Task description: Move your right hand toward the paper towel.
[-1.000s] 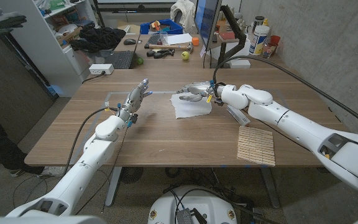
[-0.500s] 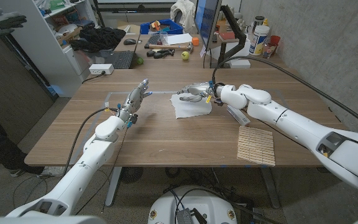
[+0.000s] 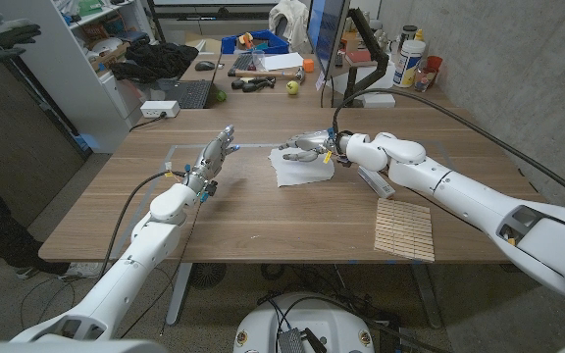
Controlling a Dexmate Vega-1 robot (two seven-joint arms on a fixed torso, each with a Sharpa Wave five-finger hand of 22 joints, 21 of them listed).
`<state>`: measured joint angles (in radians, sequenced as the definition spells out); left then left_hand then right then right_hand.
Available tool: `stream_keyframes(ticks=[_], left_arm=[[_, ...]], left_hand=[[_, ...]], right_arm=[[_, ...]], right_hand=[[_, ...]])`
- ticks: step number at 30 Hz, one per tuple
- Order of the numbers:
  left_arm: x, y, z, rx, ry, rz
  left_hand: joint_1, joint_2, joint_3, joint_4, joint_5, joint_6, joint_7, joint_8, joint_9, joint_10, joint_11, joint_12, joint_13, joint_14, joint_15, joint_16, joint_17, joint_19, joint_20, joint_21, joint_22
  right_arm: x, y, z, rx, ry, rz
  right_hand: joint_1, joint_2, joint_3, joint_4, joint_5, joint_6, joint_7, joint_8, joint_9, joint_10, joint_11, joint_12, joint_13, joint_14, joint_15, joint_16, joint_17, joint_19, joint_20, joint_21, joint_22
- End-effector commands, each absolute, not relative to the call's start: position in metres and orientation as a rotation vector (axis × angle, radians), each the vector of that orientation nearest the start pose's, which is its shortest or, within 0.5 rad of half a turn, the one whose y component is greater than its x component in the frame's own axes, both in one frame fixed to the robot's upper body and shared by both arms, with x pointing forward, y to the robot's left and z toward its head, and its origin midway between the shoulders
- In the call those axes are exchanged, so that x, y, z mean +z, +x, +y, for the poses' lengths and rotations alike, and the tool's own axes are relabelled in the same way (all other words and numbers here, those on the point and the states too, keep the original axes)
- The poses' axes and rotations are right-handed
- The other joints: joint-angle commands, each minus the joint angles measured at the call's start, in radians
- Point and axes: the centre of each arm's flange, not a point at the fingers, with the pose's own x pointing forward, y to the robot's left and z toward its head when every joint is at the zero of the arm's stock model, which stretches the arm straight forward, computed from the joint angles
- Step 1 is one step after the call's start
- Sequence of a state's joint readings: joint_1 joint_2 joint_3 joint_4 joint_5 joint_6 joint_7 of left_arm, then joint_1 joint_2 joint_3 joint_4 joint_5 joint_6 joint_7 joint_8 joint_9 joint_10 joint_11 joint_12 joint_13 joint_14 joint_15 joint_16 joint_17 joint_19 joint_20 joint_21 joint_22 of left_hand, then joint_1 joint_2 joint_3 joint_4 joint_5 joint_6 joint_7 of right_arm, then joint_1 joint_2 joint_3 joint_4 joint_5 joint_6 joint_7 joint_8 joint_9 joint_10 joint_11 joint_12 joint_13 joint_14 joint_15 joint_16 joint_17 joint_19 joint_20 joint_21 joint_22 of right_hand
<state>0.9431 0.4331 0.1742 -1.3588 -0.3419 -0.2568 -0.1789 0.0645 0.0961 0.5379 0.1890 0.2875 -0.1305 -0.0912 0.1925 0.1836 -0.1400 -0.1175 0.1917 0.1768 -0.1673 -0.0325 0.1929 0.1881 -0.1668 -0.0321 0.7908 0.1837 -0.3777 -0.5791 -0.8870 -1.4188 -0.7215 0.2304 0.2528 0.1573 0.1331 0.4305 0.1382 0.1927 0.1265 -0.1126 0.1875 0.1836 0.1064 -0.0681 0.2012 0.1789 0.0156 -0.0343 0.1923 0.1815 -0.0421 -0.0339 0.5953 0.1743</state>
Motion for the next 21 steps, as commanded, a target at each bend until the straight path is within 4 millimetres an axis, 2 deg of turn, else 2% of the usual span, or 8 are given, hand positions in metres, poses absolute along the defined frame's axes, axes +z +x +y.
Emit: stream_keyframes(ticks=[1,21], left_arm=[[-0.0412,0.6324,0.2991,-0.235,0.178,-0.615],[-0.0424,0.6299,0.3006,-0.240,0.176,-0.618]], left_hand=[[-0.010,0.080,0.008,-0.002,-0.001,-0.003,-0.002,0.002,0.003,-0.005,-0.003,0.003,0.004,-0.059,-0.043,0.005,0.004,-0.117,-0.038,-0.004,0.002],[-0.011,0.079,0.009,-0.002,-0.002,-0.003,-0.003,0.002,0.003,-0.005,-0.003,0.003,0.004,-0.058,-0.043,0.006,0.004,-0.117,-0.038,-0.005,0.002]], right_arm=[[0.0417,0.6439,-0.0878,0.444,-1.814,-0.774],[0.0405,0.6519,-0.0826,0.454,-1.824,-0.760]], right_hand=[[0.005,0.047,-0.002,0.001,0.000,-0.005,0.003,-0.003,0.005,-0.007,0.000,-0.003,0.004,-0.007,-0.055,-0.003,0.002,-0.005,-0.060,-0.004,0.006],[0.005,0.048,-0.003,0.001,0.000,-0.014,-0.002,-0.003,0.005,-0.015,-0.004,-0.004,0.004,-0.014,-0.054,-0.003,0.002,-0.008,-0.062,-0.010,0.006]])
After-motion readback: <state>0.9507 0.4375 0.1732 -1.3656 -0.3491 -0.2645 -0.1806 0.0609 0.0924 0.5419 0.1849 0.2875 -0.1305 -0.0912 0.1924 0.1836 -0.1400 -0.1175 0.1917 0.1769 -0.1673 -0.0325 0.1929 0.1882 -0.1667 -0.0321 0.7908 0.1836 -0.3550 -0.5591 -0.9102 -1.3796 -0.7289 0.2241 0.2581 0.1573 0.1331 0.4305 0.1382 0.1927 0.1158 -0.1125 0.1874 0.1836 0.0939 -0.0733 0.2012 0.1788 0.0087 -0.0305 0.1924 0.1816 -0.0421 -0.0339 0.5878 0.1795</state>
